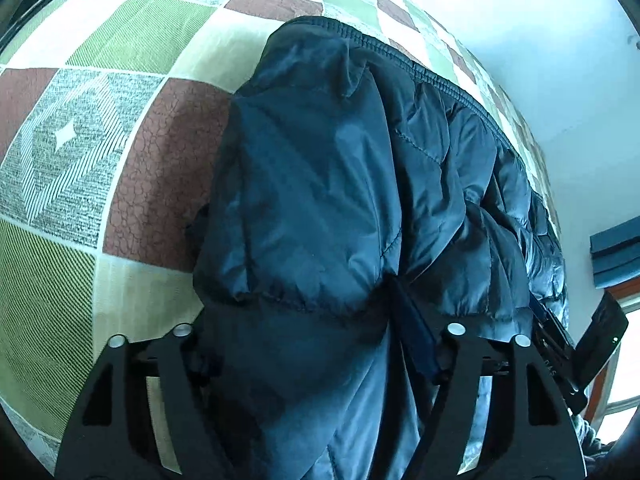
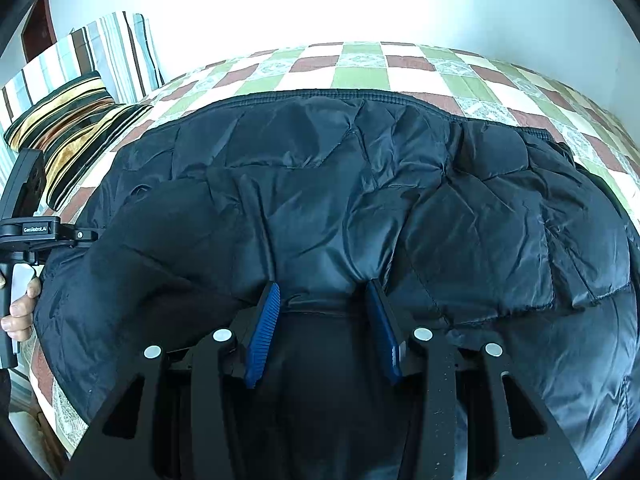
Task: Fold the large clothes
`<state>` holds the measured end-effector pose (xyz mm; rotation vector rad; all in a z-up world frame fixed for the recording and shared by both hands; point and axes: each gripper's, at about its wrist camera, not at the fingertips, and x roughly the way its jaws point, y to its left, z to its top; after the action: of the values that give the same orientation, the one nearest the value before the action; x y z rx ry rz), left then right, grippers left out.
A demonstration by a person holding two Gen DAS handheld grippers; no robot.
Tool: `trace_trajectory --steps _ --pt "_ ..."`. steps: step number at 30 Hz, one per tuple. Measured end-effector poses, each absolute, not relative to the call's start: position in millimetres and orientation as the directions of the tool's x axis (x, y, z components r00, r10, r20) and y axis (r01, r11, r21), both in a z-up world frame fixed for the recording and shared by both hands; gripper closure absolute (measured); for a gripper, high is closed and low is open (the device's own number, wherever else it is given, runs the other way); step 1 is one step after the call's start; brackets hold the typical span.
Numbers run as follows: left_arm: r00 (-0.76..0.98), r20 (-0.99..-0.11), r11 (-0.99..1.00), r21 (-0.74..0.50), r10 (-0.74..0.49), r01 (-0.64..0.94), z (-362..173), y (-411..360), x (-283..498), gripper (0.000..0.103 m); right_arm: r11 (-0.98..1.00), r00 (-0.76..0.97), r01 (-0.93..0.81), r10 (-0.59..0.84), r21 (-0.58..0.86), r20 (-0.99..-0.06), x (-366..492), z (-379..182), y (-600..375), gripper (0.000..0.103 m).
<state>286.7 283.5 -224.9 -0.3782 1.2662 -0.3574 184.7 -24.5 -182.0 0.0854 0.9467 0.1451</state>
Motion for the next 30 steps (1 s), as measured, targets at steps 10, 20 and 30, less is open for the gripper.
trace_trajectory --steps 10,20,30 --pt "0.256 -0.851 0.888 -0.45 -0.458 0.093 -218.0 265.7 285.0 0.047 0.987 0.58 -0.085 0.162 0.139 -0.798 182.8 -183.1 -23.2 0.058" --pt "0.306 -0.834 0.887 -0.443 -0.46 0.127 -192.7 258.2 273.4 0.082 0.988 0.579 -0.092 0.154 0.124 -0.801 184.7 -185.4 -21.0 0.057" --pt "0.372 -0.775 0.86 -0.45 -0.51 0.242 -111.8 205.2 251.0 0.085 0.988 0.573 -0.105 0.156 0.118 -0.804 186.1 -185.2 -19.0 0.057"
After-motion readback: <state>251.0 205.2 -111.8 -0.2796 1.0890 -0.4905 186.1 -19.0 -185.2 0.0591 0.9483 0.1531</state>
